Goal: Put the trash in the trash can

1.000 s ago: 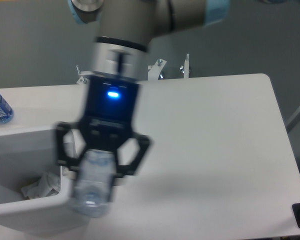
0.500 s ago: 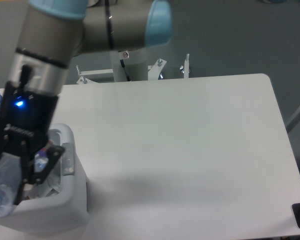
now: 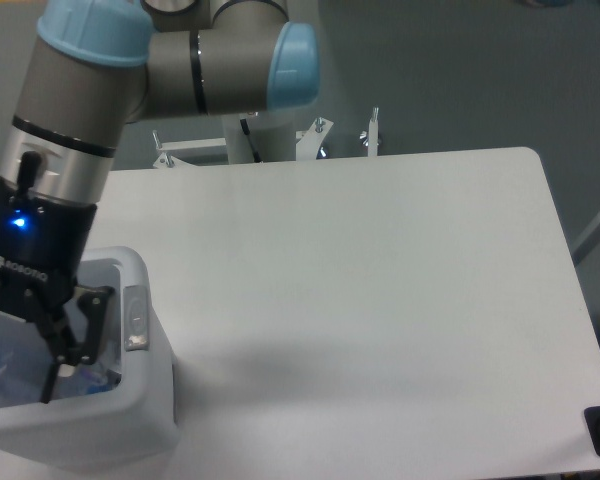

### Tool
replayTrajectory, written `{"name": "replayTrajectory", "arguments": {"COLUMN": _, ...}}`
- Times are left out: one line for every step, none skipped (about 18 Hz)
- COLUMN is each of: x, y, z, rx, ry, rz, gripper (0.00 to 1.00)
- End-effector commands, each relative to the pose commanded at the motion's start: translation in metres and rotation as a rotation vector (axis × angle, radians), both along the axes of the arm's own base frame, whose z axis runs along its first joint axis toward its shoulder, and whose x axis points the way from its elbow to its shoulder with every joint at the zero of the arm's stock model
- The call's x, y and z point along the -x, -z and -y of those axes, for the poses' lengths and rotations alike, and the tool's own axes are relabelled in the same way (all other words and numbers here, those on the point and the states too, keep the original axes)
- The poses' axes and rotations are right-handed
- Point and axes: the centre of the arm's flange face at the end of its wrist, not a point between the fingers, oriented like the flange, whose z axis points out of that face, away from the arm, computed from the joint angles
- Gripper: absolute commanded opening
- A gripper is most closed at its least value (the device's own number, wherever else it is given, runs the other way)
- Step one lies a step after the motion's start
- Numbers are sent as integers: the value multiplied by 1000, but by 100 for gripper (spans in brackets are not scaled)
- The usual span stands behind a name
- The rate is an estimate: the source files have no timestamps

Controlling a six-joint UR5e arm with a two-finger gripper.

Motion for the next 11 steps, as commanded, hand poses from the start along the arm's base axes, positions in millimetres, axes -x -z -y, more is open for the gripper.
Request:
{"name": "replayTrajectory", "arguments": {"x": 9, "y": 1, "z": 3, "rx": 28, "ry": -37, "rz": -50, "gripper": 100}}
{"name": "replayTrajectory", "arguments": {"x": 23, "y": 5, "z": 10, "rx": 68, "ry": -61, "rz": -109, "gripper": 100}}
{"name": "replayTrajectory", "arguments": {"x": 32, "y": 11, "z": 16, "rx": 126, "ry": -68, "rz": -162, "gripper": 100}}
{"name": "replayTrajectory", "arguments": {"x": 35, "y": 9, "z": 23, "rx": 183, "ry": -68, "rz": -212, "gripper": 100}}
{"name": "replayTrajectory", "arguments": {"x": 39, "y": 11, "z": 28, "rx": 252, "ry": -65, "rz": -256, "gripper": 100}}
{"name": "replayTrajectory", "arguments": {"x": 44, "y": 15, "z": 34, "rx": 330, "ry": -52, "rz": -295, "gripper": 100}}
{"name": "replayTrajectory", "arguments": {"x": 53, "y": 19, "z": 45, "rx": 409, "ry": -28, "rz": -333, "gripper": 100}}
{"name": "replayTrajectory", "arguments": {"x": 61, "y": 18, "z": 59, "rx": 480, "ry": 12, "rz": -371, "gripper": 100}}
{"name": "replayTrajectory", "arguments": {"x": 65, "y": 18, "z": 71, "rx": 539, "ry": 72, "rz": -404, "gripper": 100}}
{"name": "replayTrajectory", "arguments": {"x": 71, "y": 18, "z": 81, "rx": 586, "ry": 125, "rz": -427, "gripper": 100}}
{"name": "replayTrajectory", "arguments": {"x": 79, "y": 20, "z": 90, "rx": 627, "ry": 163, "rz": -432, "gripper": 100}}
